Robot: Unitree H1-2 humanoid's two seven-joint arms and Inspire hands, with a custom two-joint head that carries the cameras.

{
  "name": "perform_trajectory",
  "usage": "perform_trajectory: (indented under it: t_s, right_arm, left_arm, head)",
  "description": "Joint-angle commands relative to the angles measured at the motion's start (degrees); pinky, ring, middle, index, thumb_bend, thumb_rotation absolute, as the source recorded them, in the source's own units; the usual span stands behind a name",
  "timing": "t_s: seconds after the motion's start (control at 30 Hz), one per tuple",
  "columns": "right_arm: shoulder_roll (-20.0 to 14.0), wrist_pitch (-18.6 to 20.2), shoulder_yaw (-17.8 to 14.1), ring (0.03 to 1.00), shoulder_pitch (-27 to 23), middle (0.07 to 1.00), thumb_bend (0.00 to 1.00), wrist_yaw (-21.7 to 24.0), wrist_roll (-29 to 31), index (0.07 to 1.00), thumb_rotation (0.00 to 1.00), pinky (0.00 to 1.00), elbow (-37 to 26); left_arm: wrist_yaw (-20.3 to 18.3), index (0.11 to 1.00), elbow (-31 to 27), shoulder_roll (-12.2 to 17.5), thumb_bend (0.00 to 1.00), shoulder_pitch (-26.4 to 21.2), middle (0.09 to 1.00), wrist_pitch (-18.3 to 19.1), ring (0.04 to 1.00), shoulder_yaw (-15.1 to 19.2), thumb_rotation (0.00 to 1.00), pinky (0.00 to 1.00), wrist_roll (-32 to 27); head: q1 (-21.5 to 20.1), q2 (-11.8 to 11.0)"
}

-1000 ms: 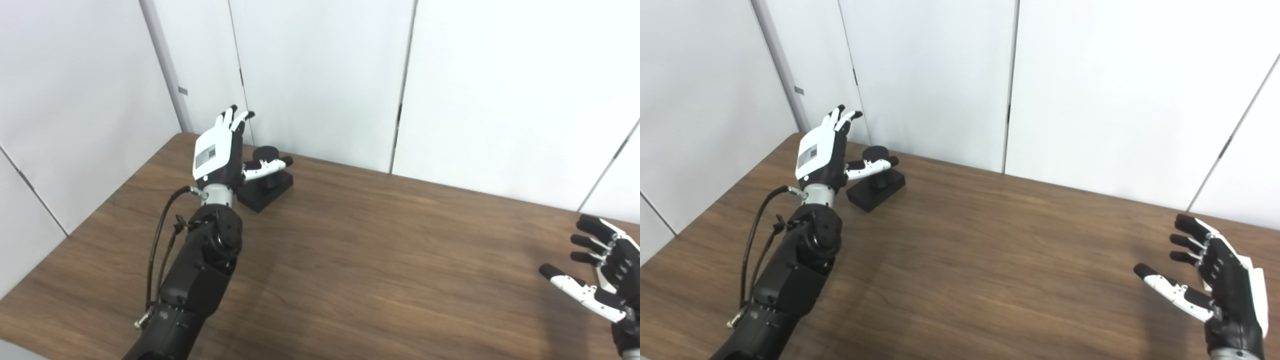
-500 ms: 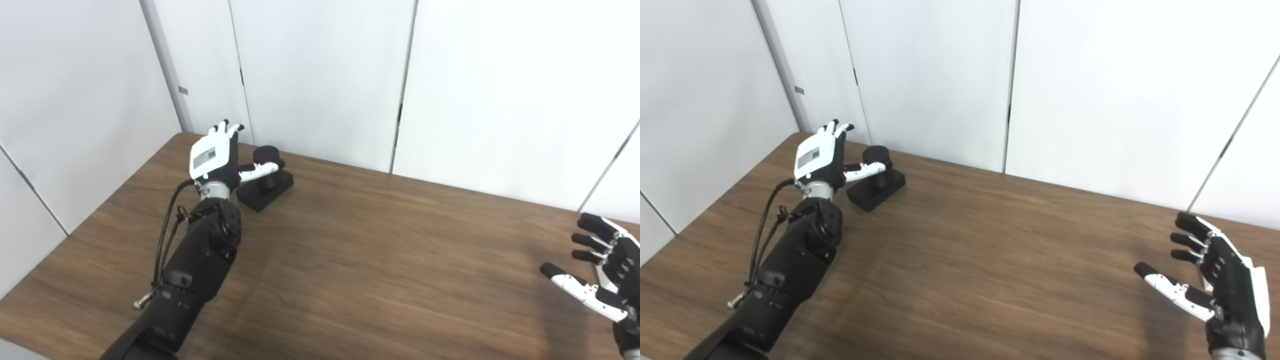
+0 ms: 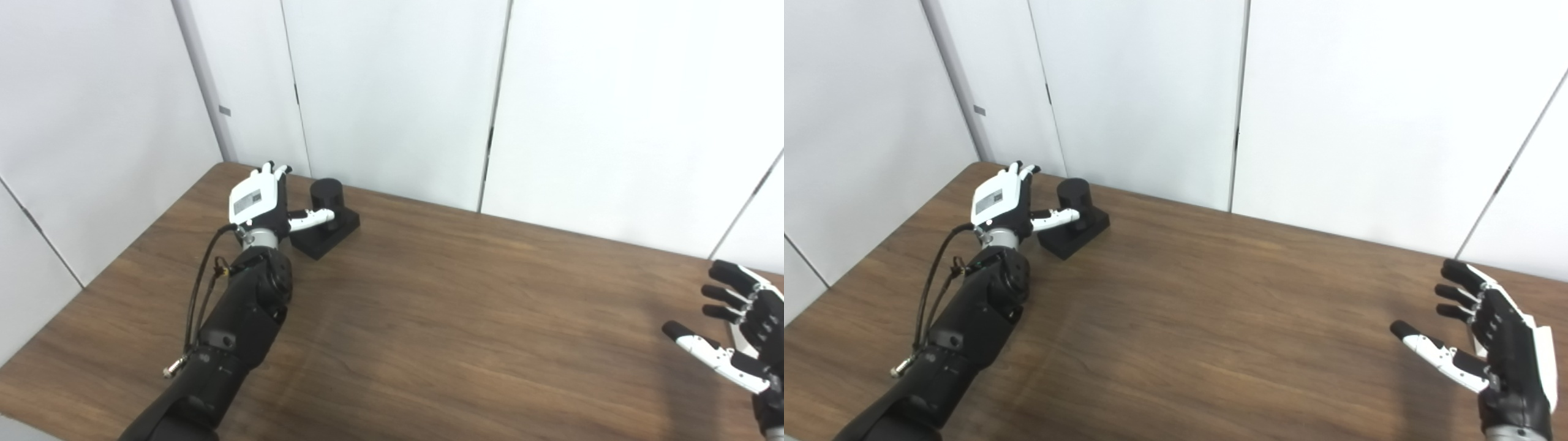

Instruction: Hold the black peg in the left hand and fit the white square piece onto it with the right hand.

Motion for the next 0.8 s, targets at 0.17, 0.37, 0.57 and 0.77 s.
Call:
perform_trajectory:
  t_s: [0.17, 0.37, 0.57, 0.77]
  right_arm:
    - [-0.2, -1.4, -0.3, 0.735, -1.2, 0.786, 0.59, -0.4, -0.2, 0.755, 0.00, 0.66, -1.8]
    - [-0.2, -1.5, -0.4, 0.731, -1.1, 0.784, 0.60, -0.4, -0.1, 0.754, 0.00, 0.65, -1.9]
    - [-0.2, -0.9, -0.4, 0.725, -1.0, 0.778, 0.60, -0.4, -0.2, 0.750, 0.00, 0.64, -2.6]
    - [-0.3, -1.1, -0.5, 0.728, -0.8, 0.781, 0.59, -0.5, -0.3, 0.749, 0.00, 0.65, -2.7]
  left_arm:
    - [-2.5, 0.858, -0.1, 2.7, 1.00, -2.6, 1.000, -0.1, 1.000, -1.2, 0.66, 0.95, -0.6]
    - [-3.2, 0.837, 0.6, 3.1, 1.00, -2.5, 1.000, -0.1, 1.000, -2.1, 0.65, 0.94, -0.9]
    - [-3.1, 0.834, 1.6, 2.7, 1.00, -2.5, 1.000, 0.1, 1.000, -2.7, 0.65, 0.94, -0.7]
    - [-2.6, 0.840, 3.8, 2.5, 1.00, -3.1, 1.000, 0.1, 1.000, -3.8, 0.65, 0.94, 0.2]
  head:
    - [-0.1, 0.2]
    - [-0.3, 0.2]
    - [-0.3, 0.4]
    - [-0.4, 0.6]
